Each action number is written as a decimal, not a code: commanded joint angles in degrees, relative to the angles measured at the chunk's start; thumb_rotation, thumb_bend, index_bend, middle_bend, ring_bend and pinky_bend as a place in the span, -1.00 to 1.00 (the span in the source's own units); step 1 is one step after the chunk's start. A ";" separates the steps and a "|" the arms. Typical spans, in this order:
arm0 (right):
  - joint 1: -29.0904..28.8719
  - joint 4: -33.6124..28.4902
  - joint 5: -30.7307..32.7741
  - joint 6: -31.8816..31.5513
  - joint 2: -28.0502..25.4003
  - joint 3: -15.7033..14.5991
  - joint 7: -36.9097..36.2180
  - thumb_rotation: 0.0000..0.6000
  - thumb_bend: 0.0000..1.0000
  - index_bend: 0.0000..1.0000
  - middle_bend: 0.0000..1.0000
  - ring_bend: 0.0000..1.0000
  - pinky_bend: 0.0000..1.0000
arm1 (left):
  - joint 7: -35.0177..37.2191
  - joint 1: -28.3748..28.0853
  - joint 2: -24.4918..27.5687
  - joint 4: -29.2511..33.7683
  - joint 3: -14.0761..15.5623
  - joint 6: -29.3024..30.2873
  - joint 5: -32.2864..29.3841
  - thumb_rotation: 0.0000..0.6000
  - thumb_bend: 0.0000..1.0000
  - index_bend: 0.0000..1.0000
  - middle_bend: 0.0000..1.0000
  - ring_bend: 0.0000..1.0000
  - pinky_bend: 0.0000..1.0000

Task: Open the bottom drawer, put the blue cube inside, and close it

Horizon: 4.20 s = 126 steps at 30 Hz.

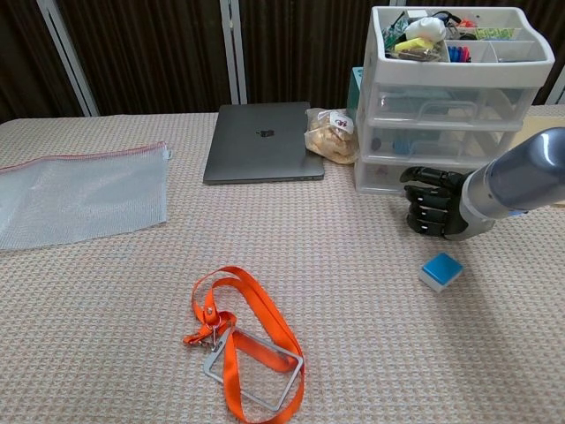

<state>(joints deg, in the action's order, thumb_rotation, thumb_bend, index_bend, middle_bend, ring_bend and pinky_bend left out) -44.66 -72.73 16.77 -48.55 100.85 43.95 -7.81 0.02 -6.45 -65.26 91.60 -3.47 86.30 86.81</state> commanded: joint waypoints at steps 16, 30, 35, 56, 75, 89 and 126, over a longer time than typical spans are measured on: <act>0.74 1.30 0.52 -2.44 1.92 4.06 -0.57 1.00 -0.36 -0.38 0.60 0.58 0.30 | 0.30 -0.10 0.30 0.72 0.05 -0.66 -0.58 1.00 -0.65 -0.82 -1.00 -1.00 -1.00; 1.58 3.15 1.22 2.62 2.81 5.90 -0.76 1.00 -0.29 -0.37 0.76 0.74 0.30 | 0.95 -0.28 0.81 1.26 0.16 -1.56 -1.06 1.00 -0.65 -0.82 -1.00 -1.00 -1.00; 1.61 3.28 1.38 3.07 2.82 5.83 -0.40 1.00 -0.27 -0.34 0.76 0.74 0.30 | 1.00 -0.32 0.90 1.34 0.16 -1.64 -1.10 1.00 -0.65 -0.82 -1.00 -1.00 -1.00; 4.97 -4.39 2.98 1.31 1.27 3.71 0.32 1.00 -0.28 -0.18 0.76 0.74 0.30 | 0.82 -0.25 0.91 1.73 0.41 -1.67 -0.95 1.00 -0.66 -0.82 -1.00 -1.00 -1.00; 8.51 -15.17 -0.10 -0.81 -1.16 0.40 -0.04 1.00 -0.28 -0.55 0.75 0.73 0.30 | 0.33 0.00 0.62 1.42 0.48 -0.98 -0.60 1.00 -0.65 -0.82 -1.00 -1.00 -1.00; 12.51 -29.59 -5.07 -3.43 -6.85 -2.46 -0.37 1.00 -0.28 -0.68 0.72 0.70 0.30 | -0.18 0.30 0.36 1.17 0.56 0.01 0.11 1.00 -0.65 -0.80 -1.00 -1.00 -1.00; 6.21 -26.02 -24.67 -20.90 -12.04 -20.63 25.72 1.00 -0.25 -0.32 0.72 0.71 0.30 | -0.75 0.40 0.15 1.62 0.59 -0.20 -0.21 1.00 -0.65 -0.79 -1.00 -1.00 -1.00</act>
<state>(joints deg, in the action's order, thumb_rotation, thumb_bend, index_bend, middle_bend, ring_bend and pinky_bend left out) -38.48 -98.77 -7.89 -69.44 88.77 23.37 17.89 -0.73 -6.05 -65.11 93.24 -2.88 86.08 86.60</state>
